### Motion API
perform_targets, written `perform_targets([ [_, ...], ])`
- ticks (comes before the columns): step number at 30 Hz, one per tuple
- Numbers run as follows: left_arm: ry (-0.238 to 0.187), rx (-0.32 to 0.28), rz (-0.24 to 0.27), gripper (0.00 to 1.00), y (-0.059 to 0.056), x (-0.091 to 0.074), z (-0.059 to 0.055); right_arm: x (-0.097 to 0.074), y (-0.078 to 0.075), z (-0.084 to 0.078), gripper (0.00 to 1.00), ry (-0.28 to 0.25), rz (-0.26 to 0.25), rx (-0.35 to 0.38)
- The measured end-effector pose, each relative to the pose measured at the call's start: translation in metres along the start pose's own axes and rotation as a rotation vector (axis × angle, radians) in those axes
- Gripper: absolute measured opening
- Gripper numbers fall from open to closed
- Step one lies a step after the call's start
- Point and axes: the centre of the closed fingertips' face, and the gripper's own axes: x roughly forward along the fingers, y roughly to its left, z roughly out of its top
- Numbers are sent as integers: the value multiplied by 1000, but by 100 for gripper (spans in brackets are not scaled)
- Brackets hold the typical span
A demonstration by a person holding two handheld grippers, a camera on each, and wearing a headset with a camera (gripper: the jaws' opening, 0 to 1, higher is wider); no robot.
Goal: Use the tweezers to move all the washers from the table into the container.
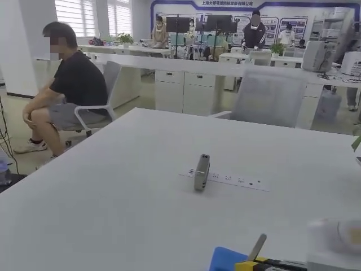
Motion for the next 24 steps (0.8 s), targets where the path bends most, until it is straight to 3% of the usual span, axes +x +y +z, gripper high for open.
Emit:
perform_targets([
  [7, -15, -16, -2, 71, -1, -1, 3, 13, -5, -12, 4, 33, 3, -60],
  [21, -15, -16, -1, 70, -1, -1, 4, 22, 3, -22, 4, 67, 23, -200],
  [24, -18, -22, -19, 70, -4, 0, 4, 22, 4, -21, 4, 68, 27, -224],
])
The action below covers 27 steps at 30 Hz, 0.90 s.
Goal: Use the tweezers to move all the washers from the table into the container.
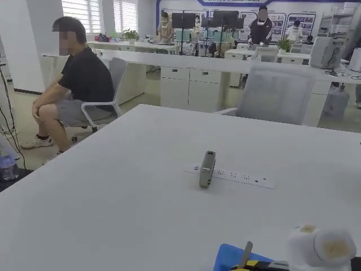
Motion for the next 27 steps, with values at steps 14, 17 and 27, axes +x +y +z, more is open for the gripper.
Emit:
perform_targets([
  [14, 17, -20, -13, 64, 0, -1, -3, -11, 0, 17, 4, -36, 1, -91],
  [17, 18, -21, -14, 62, -1, 0, -3, -16, 2, 21, 4, -51, 2, -104],
  [27, 29, -14, -37, 60, -5, 0, -5, -52, 13, 32, 4, -114, -19, -135],
])
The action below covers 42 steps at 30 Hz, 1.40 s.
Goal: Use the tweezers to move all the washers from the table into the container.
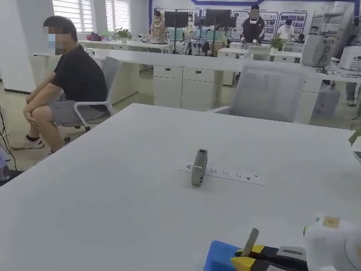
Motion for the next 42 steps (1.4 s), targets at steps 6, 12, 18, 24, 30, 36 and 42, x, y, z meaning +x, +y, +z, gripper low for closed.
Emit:
perform_targets([
  [6, 26, 7, 0, 54, -1, 1, -4, -19, 19, -1, 4, -24, 23, 11],
  [12, 52, 4, -48, 47, -10, 3, -6, -35, 42, -14, 4, 2, 55, 0],
  [18, 102, 53, -140, 34, -30, 7, -9, -43, 56, -30, 4, 29, 95, 8],
  [24, 157, 109, -262, 22, -54, 11, -10, -47, 86, -54, 4, 129, 231, -99],
  [30, 232, 191, -375, 12, -75, 18, -22, -46, 119, -76, 4, 228, 348, -246],
  [36, 245, 243, -450, 7, -89, 17, -23, -47, 131, -92, 4, 306, 392, -333],
  [42, 274, 401, -525, 0, -96, 13, -28, -49, 130, -100, 4, 352, 392, -392],
])
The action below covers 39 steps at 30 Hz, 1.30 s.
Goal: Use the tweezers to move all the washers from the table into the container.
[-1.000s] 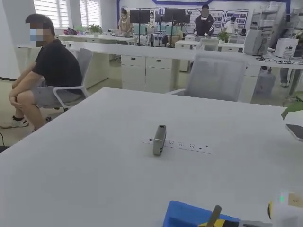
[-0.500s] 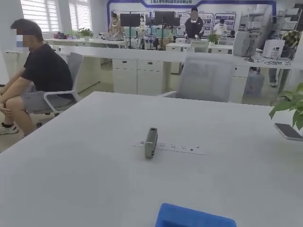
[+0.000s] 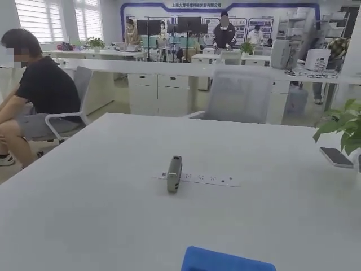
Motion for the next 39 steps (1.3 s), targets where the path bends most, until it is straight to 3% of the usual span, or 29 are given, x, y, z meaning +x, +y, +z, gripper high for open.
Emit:
perform_targets([
  [4, 36, 51, -38, 0, -4, 3, -3, 0, 2, -6, 4, 59, 6, -55],
  [7, 36, 46, -61, 0, -5, 5, -1, 1, 4, -8, 4, 75, 13, -73],
  [13, 97, 90, -101, 0, -8, 9, -9, 1, 2, -12, 4, 92, -10, -80],
  [21, 258, 158, -140, 0, 0, 11, -43, 12, 0, -27, 4, 121, -45, -29],
  [26, 317, 127, -167, 0, 5, 13, -64, 19, 0, -33, 5, 114, -56, -14],
  [28, 337, 127, -170, 0, 6, 13, -69, 20, 1, -31, 11, 85, -62, 26],
  [32, 395, 122, -177, 0, 8, 12, -83, 14, -3, -30, 34, 28, -117, 54],
  [34, 467, 112, -174, 0, 11, 10, -96, 4, -3, -32, 38, 1, -137, 96],
  [35, 512, 142, -173, 0, 13, 10, -103, 0, -4, -34, 41, -9, -143, 114],
  [37, 565, 158, -173, 0, 14, 11, -112, -9, -7, -38, 45, -25, -172, 144],
  [39, 587, 169, -181, 0, 12, 14, -115, -19, -9, -43, 49, -28, -201, 174],
])
